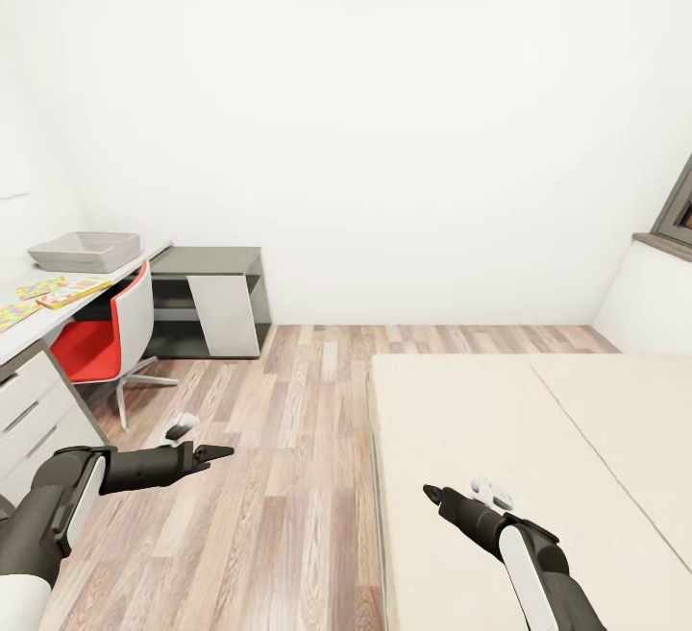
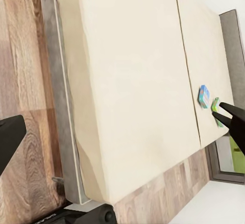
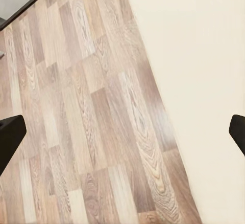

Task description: Put all the toys in the child's room - the three board games (two on the bed and one on the table), the two jigsaw puzzles on the table, and the tennis ball on the table - inside the toy box on the table in the child's room.

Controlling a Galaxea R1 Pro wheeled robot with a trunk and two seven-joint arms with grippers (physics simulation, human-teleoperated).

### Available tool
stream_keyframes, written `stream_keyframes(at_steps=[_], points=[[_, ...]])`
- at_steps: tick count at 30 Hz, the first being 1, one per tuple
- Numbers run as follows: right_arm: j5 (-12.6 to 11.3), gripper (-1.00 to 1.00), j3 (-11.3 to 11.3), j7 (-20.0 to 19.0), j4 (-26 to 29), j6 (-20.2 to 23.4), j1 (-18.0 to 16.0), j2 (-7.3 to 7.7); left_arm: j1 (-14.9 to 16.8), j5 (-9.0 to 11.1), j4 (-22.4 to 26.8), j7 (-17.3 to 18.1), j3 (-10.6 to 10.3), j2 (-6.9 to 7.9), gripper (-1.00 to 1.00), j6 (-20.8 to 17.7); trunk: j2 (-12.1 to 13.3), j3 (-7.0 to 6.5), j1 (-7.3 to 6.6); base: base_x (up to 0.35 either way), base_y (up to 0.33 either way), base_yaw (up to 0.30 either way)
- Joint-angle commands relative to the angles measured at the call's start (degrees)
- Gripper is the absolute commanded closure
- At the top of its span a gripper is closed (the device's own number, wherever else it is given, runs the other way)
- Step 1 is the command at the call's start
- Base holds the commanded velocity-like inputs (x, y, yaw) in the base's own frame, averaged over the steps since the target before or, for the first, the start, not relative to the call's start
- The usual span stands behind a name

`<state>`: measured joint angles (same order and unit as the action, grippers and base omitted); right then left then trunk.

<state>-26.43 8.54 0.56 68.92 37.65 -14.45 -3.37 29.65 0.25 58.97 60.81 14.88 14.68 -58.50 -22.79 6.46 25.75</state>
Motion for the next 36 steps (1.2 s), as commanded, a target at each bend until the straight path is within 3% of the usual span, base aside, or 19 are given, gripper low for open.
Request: stream_keyframes(at_steps=[1, 24, 36], points=[[-0.29, -1.00, 0.16, 0.06, 0.07, 0.32, -0.05, -0.06, 0.06, 0.01, 0.01, 0.18, 0.06, 0.00, -1.00, -0.47, -0.13, 0.13, 0.04, 0.000, -0.003, 0.001], [-0.29, -1.00, 0.16, 0.07, 0.07, 0.32, -0.05, -0.06, 0.06, 0.01, 0.01, 0.14, 0.06, -0.02, -1.00, -0.48, -0.13, 0.13, 0.04, 0.000, -0.016, 0.000], [-0.29, -1.00, 0.16, 0.06, 0.07, 0.32, -0.05, -0.06, 0.06, 0.01, 0.01, 0.10, 0.04, -0.09, -1.00, -0.47, -0.13, 0.13, 0.04, 0.000, -0.158, 0.000]])
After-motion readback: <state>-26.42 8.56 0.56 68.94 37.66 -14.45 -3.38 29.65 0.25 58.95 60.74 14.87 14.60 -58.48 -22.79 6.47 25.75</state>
